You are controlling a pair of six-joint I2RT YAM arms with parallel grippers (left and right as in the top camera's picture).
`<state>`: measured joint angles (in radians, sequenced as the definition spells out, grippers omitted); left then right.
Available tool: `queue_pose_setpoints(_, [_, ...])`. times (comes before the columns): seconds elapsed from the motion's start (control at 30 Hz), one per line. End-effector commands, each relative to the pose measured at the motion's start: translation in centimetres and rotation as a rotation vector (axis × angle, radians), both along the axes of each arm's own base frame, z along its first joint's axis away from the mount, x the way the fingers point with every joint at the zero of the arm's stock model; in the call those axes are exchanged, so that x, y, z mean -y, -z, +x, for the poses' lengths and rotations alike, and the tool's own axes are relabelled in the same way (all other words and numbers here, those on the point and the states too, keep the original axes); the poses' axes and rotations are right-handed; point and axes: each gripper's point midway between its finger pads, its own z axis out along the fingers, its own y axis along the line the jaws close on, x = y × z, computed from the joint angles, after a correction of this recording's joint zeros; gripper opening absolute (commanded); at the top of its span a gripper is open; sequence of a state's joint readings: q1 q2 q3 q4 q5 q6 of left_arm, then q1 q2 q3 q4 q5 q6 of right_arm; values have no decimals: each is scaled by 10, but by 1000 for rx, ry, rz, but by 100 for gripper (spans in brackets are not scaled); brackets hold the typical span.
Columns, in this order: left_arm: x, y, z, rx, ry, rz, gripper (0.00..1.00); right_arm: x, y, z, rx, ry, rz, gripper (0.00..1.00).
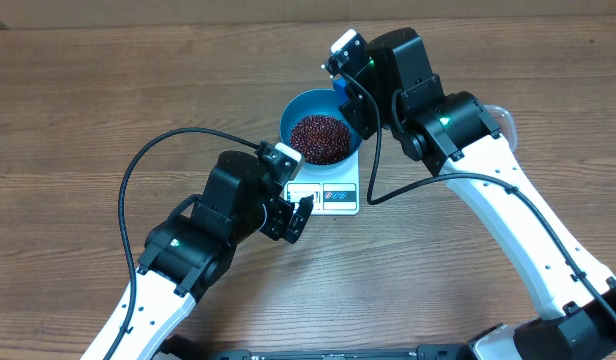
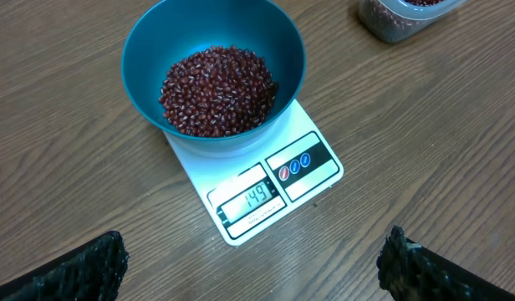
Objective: Scoop item into bowl and weigh 150g on scale
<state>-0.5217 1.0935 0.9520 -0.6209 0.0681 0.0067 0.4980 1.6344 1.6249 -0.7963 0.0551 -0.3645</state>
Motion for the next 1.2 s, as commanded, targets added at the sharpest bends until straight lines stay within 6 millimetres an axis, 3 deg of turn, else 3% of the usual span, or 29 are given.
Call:
queue_pose_setpoints(0.0, [0,-10,4,28,7,-5,100,22,-29,7,83,152,2,4])
queue_pose_setpoints(0.3, [0,-10,4,28,7,-5,100,114,-28,31,82,622,82,4])
queue_pose_setpoints(0.53, [0,-10,4,28,7,-5,100,180,9,37,-49,883,163,4])
queue_pose_setpoints(0.87, [0,-10,4,27,7,-5,100,193,76,41,-264,902,132,4])
queue_pose_setpoints(0.97, [0,-10,4,27,7,-5,100,193,89,40,-299,906,109,4])
queue_pose_setpoints(1.17, [0,-10,4,28,7,-5,100,194,94,34,-325,927,107,4])
